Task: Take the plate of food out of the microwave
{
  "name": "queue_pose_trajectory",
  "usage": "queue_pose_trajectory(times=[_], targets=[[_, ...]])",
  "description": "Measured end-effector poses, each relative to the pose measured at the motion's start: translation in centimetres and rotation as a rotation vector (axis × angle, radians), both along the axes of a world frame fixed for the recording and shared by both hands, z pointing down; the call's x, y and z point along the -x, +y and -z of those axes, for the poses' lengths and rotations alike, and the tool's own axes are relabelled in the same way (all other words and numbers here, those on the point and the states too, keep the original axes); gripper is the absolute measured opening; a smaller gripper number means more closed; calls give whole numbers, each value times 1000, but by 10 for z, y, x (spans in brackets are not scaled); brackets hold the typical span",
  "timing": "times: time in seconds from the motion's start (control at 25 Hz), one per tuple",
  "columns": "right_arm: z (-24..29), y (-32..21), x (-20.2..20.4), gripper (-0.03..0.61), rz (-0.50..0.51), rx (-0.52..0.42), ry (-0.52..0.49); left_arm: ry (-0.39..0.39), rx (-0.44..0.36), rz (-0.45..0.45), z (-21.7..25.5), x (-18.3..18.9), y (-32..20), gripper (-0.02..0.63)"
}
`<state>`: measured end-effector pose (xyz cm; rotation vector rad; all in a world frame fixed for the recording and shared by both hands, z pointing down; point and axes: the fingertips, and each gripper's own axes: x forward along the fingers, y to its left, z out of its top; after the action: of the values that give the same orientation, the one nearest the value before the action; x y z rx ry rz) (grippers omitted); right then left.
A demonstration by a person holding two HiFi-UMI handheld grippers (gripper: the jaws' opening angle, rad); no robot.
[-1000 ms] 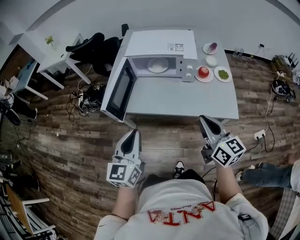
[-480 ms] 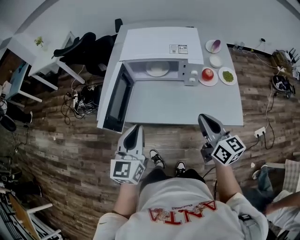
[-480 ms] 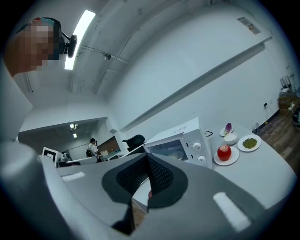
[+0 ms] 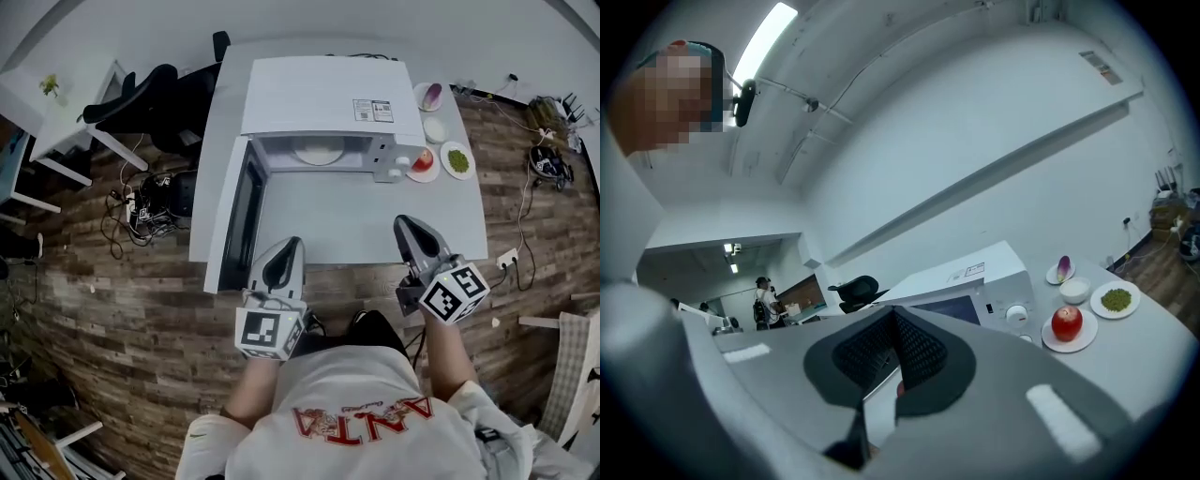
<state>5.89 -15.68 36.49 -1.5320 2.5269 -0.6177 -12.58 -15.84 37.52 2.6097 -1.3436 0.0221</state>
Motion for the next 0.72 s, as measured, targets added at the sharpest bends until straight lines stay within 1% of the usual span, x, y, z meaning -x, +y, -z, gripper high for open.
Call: queue_pose_trajectory(times=[0.16, 0.36, 0.52, 0.6, 0.72], targets=[[-14, -21, -5, -3, 3, 40, -49, -3, 20, 17, -4, -1, -13, 12], [-48, -61, -14, -3, 22, 163, -192, 16, 45, 69, -8, -8, -27, 12], [-77, -92, -4, -3, 37, 243, -291, 8, 65, 105, -15, -11, -34, 12], [-89, -104, 4, 36, 37, 284, -368, 0, 70, 110, -18, -14, -36, 12], [-116, -120, 15, 46, -11, 357, -454, -36, 64, 114, -23, -17, -36, 12]])
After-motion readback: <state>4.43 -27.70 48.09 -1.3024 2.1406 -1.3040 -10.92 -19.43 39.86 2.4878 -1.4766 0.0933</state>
